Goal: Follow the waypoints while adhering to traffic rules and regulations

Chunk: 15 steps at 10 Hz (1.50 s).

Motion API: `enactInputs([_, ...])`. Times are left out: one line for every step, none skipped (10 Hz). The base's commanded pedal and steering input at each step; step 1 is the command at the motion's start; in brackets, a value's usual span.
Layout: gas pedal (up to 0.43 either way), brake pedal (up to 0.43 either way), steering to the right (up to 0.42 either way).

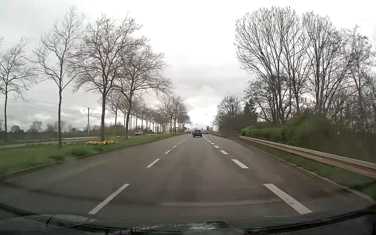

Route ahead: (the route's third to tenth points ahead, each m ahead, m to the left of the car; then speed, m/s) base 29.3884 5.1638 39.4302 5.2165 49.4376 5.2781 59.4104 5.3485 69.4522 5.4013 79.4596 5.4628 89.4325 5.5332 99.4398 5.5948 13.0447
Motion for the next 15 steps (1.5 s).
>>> enactInputs([0.13, 0.0, 0.001])
enactInputs([0.13, 0.0, 0.0])
enactInputs([0.13, 0.0, 0.0])
enactInputs([0.13, 0.0, 0.0])
enactInputs([0.13, 0.0, 0.0])
enactInputs([0.13, 0.0, -0.001])
enactInputs([0.13, 0.0, -0.001])
enactInputs([0.13, 0.0, -0.001])
enactInputs([0.13, 0.0, 0.0])
enactInputs([0.13, 0.0, 0.0])
enactInputs([0.13, 0.0, 0.0])
enactInputs([0.13, 0.0, 0.0])
enactInputs([0.13, 0.0, 0.0])
enactInputs([0.13, 0.0, 0.0])
enactInputs([0.13, 0.0, 0.0])
